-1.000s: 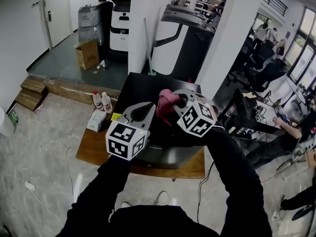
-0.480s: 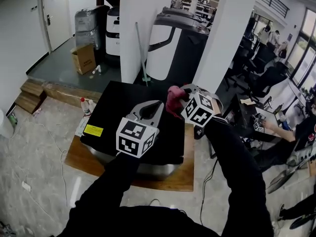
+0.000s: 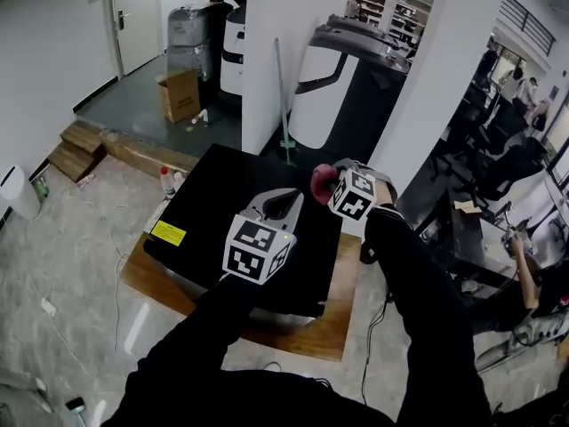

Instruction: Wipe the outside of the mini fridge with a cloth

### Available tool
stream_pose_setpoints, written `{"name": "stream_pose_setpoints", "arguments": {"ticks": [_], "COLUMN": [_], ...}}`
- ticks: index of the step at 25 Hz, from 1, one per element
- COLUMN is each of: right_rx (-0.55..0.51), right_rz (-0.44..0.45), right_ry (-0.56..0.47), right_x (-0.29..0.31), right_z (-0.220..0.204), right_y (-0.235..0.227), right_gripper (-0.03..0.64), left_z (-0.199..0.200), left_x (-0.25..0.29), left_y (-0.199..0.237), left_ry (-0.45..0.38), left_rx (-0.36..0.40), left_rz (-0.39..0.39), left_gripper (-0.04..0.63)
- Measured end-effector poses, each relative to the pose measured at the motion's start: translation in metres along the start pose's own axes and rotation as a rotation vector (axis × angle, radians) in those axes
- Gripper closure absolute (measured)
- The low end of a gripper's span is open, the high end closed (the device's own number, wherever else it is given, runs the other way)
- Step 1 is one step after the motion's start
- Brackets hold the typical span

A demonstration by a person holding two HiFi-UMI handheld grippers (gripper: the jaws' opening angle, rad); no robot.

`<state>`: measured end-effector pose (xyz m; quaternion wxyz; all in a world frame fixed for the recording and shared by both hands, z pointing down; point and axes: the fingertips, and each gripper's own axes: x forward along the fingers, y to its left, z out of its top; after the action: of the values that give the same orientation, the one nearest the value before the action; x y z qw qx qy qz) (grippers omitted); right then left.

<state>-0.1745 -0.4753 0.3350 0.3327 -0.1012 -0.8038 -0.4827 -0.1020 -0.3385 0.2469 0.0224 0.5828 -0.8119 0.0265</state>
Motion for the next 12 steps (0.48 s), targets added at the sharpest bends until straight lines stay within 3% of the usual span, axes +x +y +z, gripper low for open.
{"name": "stream_pose_setpoints", "arguments": {"ticks": [3,12], "right_rx": [-0.025,-0.095], "right_rz": [0.024,-0.019], "right_ry": [0.007,-0.004], "right_x": [0.020,0.014], "right_z": [0.004,0.021], "right_y": [0.013,0.028], "right_gripper": [0.569,0.575], "left_z": [-0.006,-0.021], "left_x": [0.002,-0.006], "left_y": [0.005,0.013], "left_ry": [0.013,0.041], "left_rx": [-0.001,-0.024], "left_rz": [0.010,-0.014], "left_gripper": [0.591,0.591]}}
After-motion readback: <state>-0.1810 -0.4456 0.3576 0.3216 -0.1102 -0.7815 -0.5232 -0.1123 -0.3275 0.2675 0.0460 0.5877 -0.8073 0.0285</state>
